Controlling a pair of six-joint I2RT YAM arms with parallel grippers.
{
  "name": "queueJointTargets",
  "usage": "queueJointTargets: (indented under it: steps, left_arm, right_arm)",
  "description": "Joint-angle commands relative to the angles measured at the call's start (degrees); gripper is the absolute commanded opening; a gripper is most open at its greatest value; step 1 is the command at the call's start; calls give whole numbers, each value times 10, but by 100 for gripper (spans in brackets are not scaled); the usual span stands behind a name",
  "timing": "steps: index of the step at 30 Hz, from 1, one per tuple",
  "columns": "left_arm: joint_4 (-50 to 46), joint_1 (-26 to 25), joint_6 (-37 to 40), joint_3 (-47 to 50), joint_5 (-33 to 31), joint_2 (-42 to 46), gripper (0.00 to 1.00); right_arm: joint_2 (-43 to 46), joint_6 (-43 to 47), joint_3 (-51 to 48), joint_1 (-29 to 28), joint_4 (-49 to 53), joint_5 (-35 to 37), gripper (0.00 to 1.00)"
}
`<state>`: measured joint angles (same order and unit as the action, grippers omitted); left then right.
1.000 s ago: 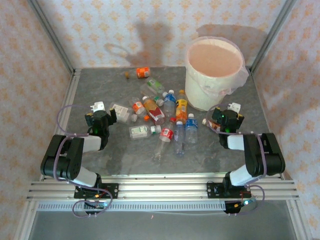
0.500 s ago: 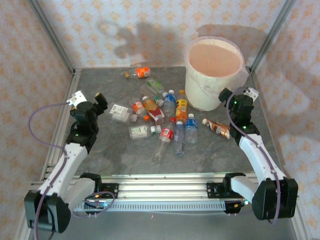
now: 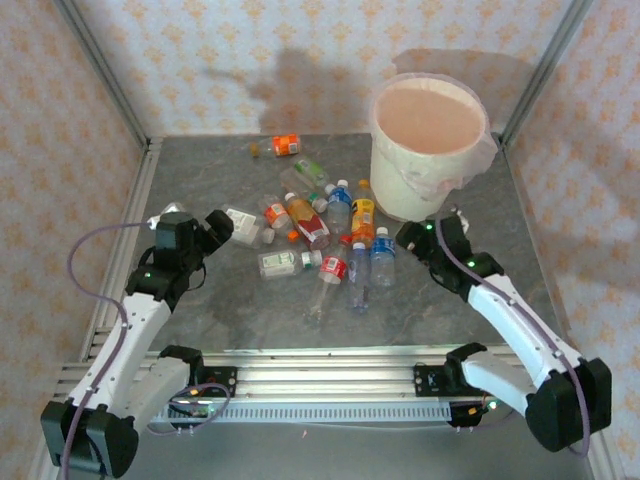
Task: Put the plastic bottles in the bin
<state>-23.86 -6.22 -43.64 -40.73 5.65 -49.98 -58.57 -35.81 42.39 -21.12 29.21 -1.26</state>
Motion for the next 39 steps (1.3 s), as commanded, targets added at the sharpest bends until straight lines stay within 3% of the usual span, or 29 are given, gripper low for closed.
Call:
queueJointTargets:
  steps: [1, 4, 6, 10, 14, 17, 21, 26, 31, 35, 39]
  left_arm:
    - [-40, -11, -49, -2, 23, -5, 100]
    - [-40, -11, -51, 4, 22, -17, 100]
    - [-44, -11, -51, 4, 21, -25, 100]
    - [-31, -12, -56, 11, 13, -33, 100]
    - [-27, -12, -67, 10, -1, -46, 100]
    - [-28, -12, -61, 4, -6, -53, 100]
    - [-44, -12, -47, -11, -17, -60, 100]
    - [-56, -12, -47, -4, -29, -55, 100]
    - [-58, -12, -56, 11, -39, -34, 100]
    - [-64, -12, -54, 14, -45, -28, 100]
    - [-66, -12, -51, 16, -46, -29, 100]
  right_arm:
    - [-48, -56, 34, -39, 87, 51, 99]
    - [-83, -39, 55, -54, 119, 128, 99]
    - [-90, 51, 76, -35, 128, 168, 99]
    - [-146, 260, 139, 21, 144, 96, 99]
    - [-226, 478, 186, 37, 192, 57, 99]
    - [-271, 567, 193, 77, 186, 56, 93]
    - [-306, 663, 190, 115, 156, 45, 93]
    - [-333, 735, 165, 132, 132, 23, 93]
    - [-359, 744, 151, 151, 93, 31, 89]
    - [-371, 746, 136, 151, 96, -17, 86]
    - [-378, 750, 125, 150, 98, -20, 80]
